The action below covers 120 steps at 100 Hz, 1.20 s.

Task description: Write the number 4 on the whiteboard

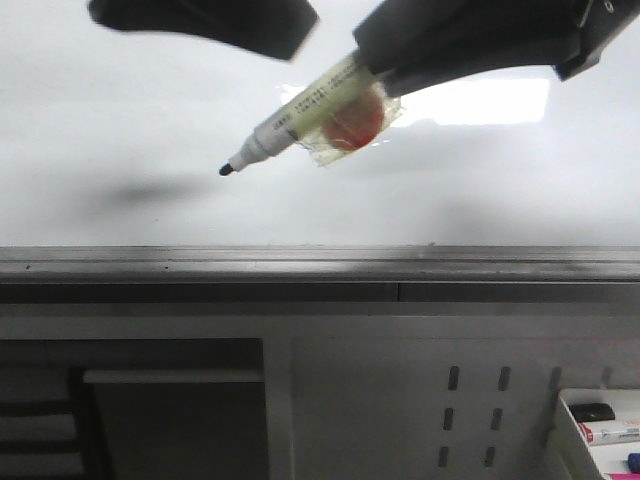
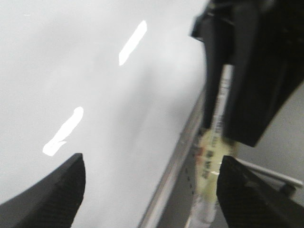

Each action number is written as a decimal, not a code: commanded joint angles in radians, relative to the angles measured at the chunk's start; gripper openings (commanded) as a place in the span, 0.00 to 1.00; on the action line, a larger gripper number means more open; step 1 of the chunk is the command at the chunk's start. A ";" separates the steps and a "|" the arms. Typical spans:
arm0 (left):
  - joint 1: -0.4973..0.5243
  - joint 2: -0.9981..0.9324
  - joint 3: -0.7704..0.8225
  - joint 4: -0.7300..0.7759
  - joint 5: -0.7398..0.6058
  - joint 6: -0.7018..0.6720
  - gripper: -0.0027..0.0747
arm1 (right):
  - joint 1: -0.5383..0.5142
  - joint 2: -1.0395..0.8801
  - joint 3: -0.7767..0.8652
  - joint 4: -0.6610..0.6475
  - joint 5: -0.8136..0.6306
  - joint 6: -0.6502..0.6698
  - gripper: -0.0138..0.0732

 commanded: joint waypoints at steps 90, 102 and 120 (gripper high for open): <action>0.409 -0.248 0.106 -0.320 -0.088 -0.016 0.67 | -0.001 -0.002 -0.079 0.268 -0.471 -0.292 0.09; 0.409 -0.248 0.106 -0.320 -0.088 -0.016 0.67 | 0.003 0.042 -0.077 0.261 -0.430 -0.292 0.09; 0.409 -0.248 0.106 -0.322 -0.088 -0.016 0.67 | 0.066 0.079 -0.077 0.207 -0.415 -0.277 0.10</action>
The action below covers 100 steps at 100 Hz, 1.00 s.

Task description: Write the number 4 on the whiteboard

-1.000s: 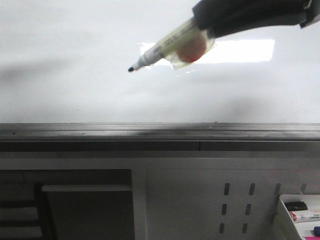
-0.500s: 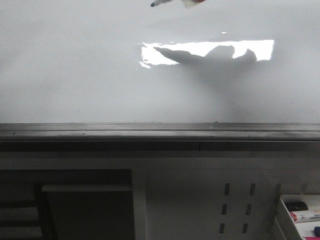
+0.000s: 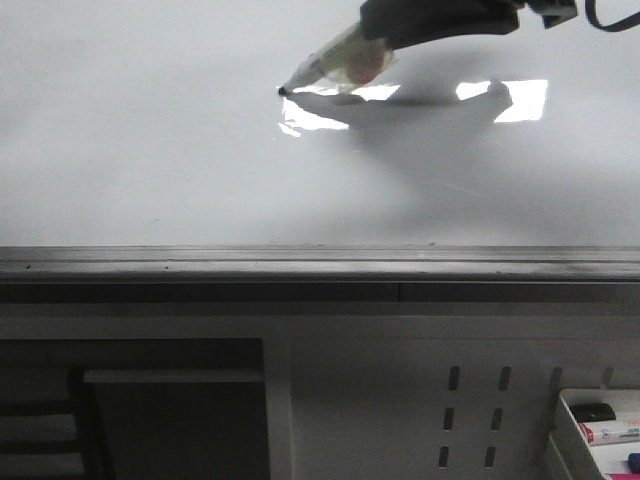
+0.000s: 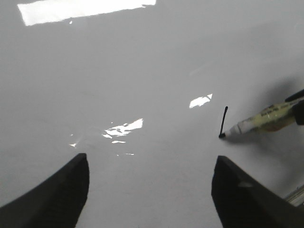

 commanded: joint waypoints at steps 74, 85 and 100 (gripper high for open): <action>0.002 -0.012 -0.028 -0.031 -0.041 -0.008 0.67 | -0.042 -0.256 0.081 -0.302 -0.111 0.347 0.10; 0.002 -0.012 -0.028 -0.031 -0.041 -0.008 0.67 | -0.021 -0.252 0.053 -0.298 -0.090 0.337 0.10; 0.002 -0.012 -0.028 -0.031 -0.041 -0.008 0.67 | 0.005 -0.217 0.000 -0.285 -0.108 0.323 0.10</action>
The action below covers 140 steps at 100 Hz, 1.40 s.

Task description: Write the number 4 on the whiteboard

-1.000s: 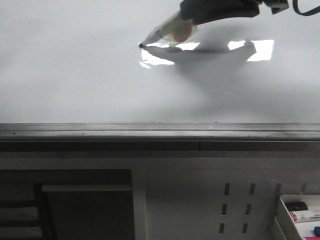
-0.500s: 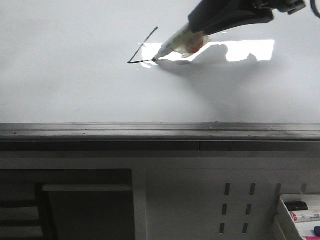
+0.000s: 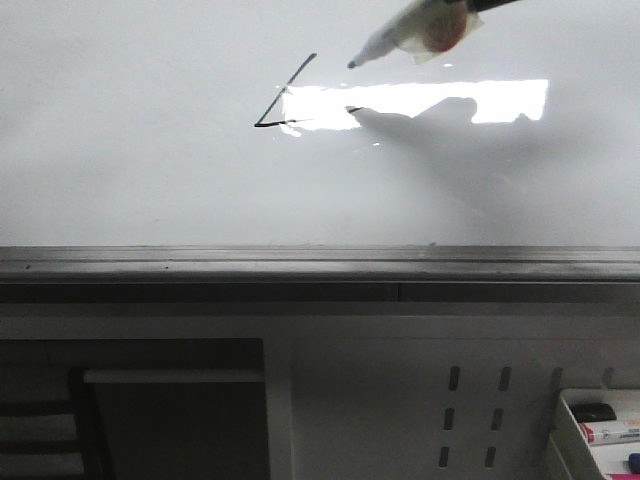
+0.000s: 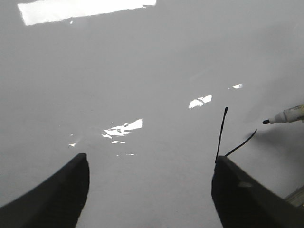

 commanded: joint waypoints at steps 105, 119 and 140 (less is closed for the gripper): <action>-0.202 -0.010 -0.028 -0.070 0.019 0.150 0.67 | 0.026 -0.051 -0.049 -0.005 0.175 0.030 0.10; -0.347 0.025 -0.028 -0.072 -0.021 0.234 0.67 | 0.026 -0.051 -0.049 -0.005 0.250 0.030 0.10; -0.503 0.113 -0.047 -0.068 -0.092 0.279 0.67 | 0.026 -0.051 -0.049 0.012 0.332 0.030 0.10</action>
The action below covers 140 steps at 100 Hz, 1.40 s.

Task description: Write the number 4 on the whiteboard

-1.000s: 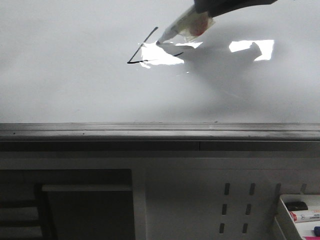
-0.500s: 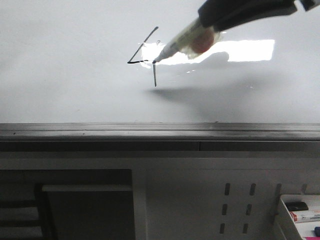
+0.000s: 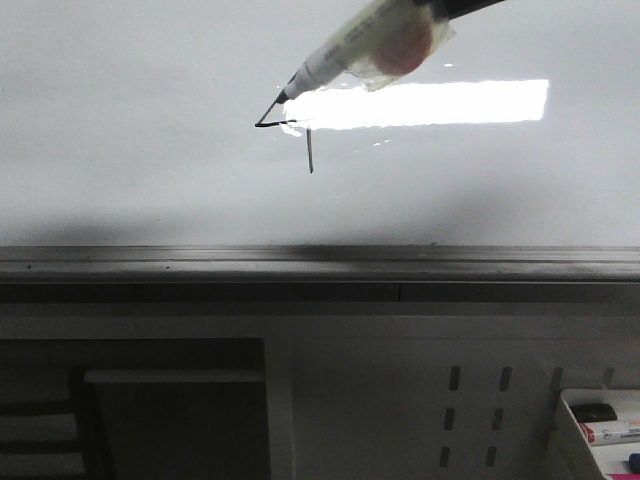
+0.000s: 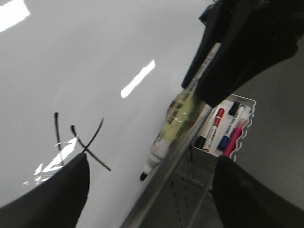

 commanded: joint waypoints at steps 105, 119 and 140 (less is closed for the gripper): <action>-0.113 0.180 -0.118 -0.020 -0.057 0.057 0.18 | -0.002 -0.024 -0.028 0.091 0.117 -0.042 0.10; -0.113 0.180 -0.118 -0.019 -0.055 0.057 0.01 | -0.002 -0.024 -0.028 0.101 0.124 -0.042 0.14; -0.113 0.174 -0.118 -0.026 -0.080 0.052 0.01 | -0.002 -0.024 -0.031 0.103 0.113 -0.042 0.51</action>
